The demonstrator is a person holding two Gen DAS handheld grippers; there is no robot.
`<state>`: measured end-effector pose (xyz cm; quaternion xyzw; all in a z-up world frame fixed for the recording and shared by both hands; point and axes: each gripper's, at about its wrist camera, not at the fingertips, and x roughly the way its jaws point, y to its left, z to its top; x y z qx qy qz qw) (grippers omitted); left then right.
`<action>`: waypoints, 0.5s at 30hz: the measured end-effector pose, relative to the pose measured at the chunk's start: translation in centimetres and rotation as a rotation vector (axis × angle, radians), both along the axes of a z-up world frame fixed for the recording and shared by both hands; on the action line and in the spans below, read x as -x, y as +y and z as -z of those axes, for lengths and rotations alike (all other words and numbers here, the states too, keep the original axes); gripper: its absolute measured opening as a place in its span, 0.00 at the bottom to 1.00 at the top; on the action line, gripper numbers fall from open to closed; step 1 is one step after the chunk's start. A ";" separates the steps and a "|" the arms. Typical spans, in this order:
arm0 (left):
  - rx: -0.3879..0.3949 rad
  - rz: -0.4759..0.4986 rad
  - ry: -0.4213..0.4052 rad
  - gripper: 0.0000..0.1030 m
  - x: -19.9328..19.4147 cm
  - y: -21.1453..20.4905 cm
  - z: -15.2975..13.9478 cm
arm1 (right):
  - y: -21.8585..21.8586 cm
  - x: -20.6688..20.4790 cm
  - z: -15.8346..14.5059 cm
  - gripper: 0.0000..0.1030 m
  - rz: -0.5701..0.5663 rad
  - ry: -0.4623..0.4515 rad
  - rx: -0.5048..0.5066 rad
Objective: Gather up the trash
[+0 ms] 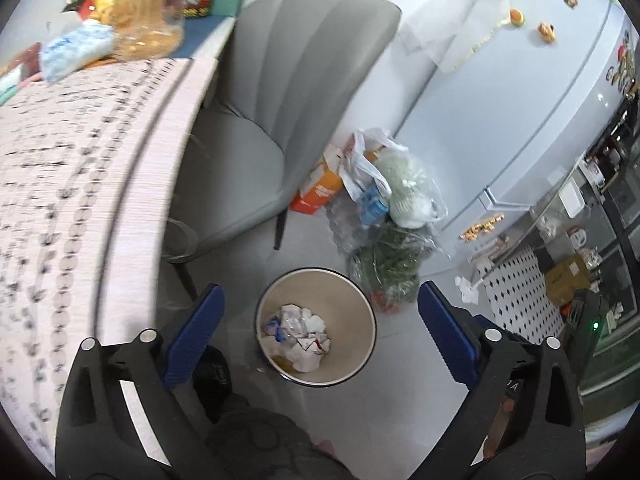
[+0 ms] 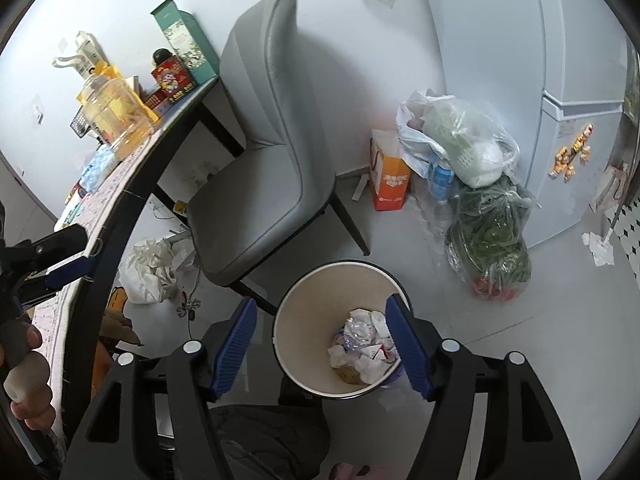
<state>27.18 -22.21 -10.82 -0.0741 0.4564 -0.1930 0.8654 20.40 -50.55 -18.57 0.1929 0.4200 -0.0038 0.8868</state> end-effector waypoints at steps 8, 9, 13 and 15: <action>0.002 -0.062 -0.067 0.94 2.5 4.2 -2.8 | 2.7 0.6 -3.7 0.92 -0.037 -0.059 0.015; 0.001 -0.067 -0.074 0.94 2.8 4.6 -3.1 | 3.2 0.8 -4.4 0.92 -0.040 -0.069 0.019; -0.001 -0.088 -0.106 0.94 4.2 6.5 -4.6 | 5.1 1.3 -6.7 0.92 -0.079 -0.086 0.033; 0.007 -0.107 -0.129 0.94 5.2 7.9 -5.6 | 6.2 1.5 -7.9 0.92 -0.108 -0.090 0.051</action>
